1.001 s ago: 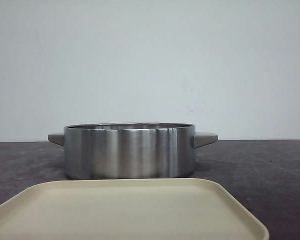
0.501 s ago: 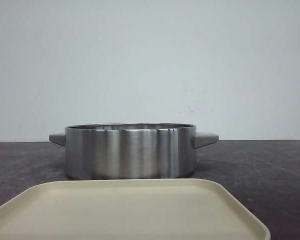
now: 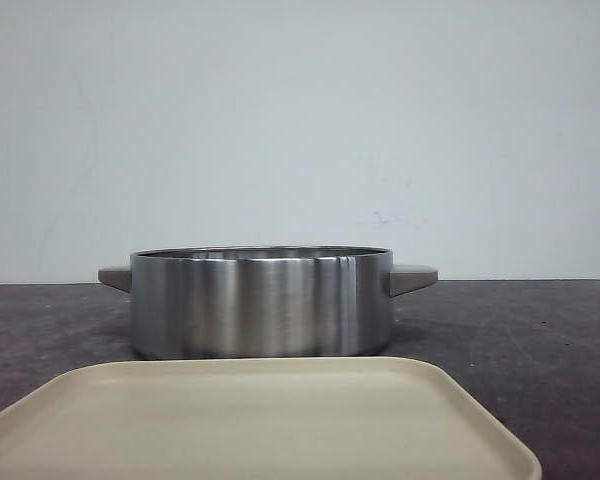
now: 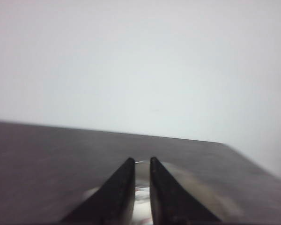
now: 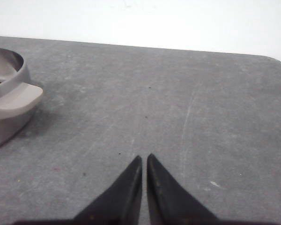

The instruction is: Steam buns

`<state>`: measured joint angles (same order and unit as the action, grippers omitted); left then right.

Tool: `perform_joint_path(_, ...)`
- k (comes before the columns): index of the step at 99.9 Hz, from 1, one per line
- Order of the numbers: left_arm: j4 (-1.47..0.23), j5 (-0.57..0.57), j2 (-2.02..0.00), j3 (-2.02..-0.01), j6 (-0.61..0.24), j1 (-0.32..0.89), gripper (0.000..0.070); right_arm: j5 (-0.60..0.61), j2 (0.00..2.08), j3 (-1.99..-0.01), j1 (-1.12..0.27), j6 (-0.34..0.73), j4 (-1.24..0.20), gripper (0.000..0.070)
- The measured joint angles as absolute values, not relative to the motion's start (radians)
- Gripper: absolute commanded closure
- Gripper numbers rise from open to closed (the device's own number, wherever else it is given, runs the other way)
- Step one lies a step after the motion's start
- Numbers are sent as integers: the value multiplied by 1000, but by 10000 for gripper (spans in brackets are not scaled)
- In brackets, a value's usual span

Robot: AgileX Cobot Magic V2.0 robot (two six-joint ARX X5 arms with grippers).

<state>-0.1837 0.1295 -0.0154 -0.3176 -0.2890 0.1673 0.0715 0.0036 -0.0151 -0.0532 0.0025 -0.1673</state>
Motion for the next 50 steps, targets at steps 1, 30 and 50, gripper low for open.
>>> perform_joint_path(1,-183,120,-6,-295,-289,155,688,72,4,-15,-53,2,-168,689)
perform_joint_path(30,-157,51,-11,-74,-262,40,688,73,4,-15,-53,3,-167,689)
perform_joint_path(50,-183,37,-6,-32,-205,25,688,73,4,-15,-53,4,-167,689)
